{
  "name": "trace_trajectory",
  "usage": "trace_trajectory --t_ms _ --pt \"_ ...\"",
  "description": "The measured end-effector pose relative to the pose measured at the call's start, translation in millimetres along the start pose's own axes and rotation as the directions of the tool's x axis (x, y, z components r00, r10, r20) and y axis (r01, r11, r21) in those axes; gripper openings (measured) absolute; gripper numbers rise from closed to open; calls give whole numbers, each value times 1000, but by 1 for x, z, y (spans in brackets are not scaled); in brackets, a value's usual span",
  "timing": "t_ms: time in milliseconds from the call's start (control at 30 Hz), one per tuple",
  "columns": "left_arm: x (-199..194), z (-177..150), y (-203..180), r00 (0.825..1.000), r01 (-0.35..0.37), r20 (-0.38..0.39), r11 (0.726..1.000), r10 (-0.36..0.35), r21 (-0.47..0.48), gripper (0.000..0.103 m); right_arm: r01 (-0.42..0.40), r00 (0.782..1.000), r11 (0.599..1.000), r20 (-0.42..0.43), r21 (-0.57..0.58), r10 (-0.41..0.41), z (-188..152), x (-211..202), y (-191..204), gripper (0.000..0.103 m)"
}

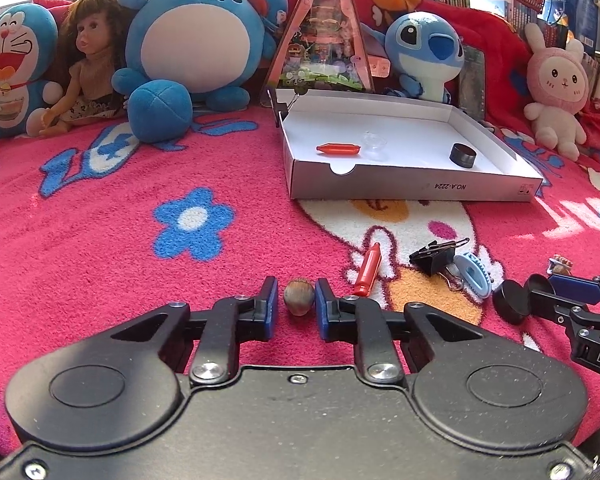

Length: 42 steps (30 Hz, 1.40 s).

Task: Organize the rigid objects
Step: 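Grasp the brown nut with the left tool while the right grasps the black lid, then carry the brown nut and black lid over the white box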

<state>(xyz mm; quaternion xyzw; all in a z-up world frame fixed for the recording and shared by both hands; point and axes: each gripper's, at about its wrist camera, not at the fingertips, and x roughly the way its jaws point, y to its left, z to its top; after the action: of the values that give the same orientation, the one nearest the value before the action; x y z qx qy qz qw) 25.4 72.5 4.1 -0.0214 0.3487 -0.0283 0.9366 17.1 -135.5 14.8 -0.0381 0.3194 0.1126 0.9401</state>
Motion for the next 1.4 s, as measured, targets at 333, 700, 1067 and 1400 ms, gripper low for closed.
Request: trace_trajectory --t_ms 333,700,1067,1400 --pt "-3 9 -4 999 32 8 999 -32 -5 16 -23 1000 999 -4 27 23 7 -4 -2 37" --pt "-8 34 -9 996 82 26 997 -81 -6 16 -32 999 996 31 81 29 32 -10 -17 37" --pt "-3 67 -21 991 130 33 992 -130 5 16 -39 999 984 29 171 34 69 3 -43 37" --pt "22 106 -30 988 149 34 989 -149 -3 16 -41 999 971 -4 236 43 105 28 -70 37"
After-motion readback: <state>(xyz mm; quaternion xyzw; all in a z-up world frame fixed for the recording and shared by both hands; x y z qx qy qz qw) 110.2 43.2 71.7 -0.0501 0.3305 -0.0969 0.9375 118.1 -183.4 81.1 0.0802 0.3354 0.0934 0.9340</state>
